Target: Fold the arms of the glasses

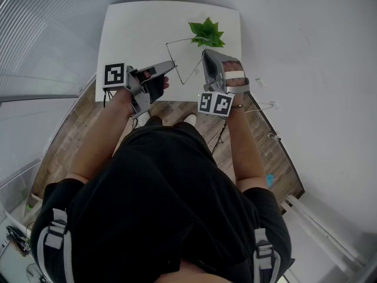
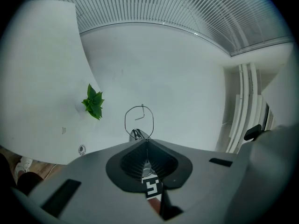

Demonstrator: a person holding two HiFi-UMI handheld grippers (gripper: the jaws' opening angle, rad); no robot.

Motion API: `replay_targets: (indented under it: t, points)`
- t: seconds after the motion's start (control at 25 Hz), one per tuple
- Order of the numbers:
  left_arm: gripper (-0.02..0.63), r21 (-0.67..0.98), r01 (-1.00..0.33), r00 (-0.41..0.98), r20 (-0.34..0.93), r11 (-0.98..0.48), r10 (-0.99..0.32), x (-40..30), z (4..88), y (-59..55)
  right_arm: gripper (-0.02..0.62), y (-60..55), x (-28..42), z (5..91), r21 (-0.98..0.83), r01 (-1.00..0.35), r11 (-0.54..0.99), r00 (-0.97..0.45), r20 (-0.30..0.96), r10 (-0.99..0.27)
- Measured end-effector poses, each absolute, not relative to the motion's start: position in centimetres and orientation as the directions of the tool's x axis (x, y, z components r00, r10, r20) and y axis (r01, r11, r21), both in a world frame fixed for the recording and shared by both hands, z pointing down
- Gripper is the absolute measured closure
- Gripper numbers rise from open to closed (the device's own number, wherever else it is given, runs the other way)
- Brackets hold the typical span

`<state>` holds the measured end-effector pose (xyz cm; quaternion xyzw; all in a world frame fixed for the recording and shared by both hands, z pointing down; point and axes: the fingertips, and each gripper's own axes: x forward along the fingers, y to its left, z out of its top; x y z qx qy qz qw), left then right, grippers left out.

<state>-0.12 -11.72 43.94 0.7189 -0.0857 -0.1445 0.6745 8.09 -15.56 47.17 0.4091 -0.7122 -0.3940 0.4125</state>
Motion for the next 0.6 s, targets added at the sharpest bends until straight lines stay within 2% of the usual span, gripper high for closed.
replay_targets:
  t: [0.6]
  points:
    - [0.594,0.994,0.085,0.956,-0.1,-0.064,-0.277,0.5,44.2,-11.2,0.554,-15.9,5.6,46.9,0.91,-0.213,0.356,-0.37,0.262,-0.891]
